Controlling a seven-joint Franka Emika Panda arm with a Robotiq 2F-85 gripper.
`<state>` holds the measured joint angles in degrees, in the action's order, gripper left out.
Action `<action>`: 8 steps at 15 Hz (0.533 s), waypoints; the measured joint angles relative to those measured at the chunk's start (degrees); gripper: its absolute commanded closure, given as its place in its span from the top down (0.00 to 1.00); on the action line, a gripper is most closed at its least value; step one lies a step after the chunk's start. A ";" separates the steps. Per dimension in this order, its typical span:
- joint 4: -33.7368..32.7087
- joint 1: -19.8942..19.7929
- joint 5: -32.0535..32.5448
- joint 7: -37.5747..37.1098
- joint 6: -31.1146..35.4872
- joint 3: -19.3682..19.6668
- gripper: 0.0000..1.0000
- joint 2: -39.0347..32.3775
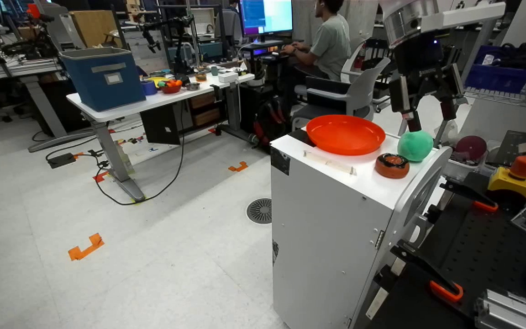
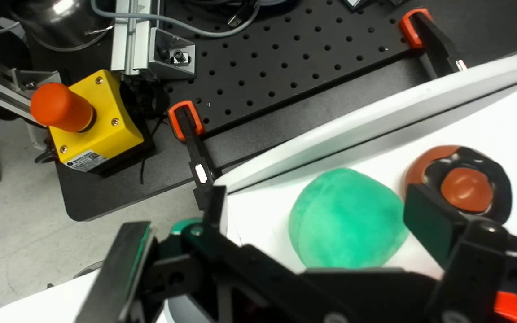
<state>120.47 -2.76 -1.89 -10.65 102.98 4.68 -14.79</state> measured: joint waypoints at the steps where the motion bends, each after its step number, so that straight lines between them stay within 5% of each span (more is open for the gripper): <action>1: -0.08 0.07 0.00 0.00 0.00 -0.06 1.00 0.00; 8: -0.83 0.71 0.00 0.00 0.00 -1.08 1.00 0.00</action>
<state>119.64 -2.05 -1.89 -10.65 102.98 3.60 -14.79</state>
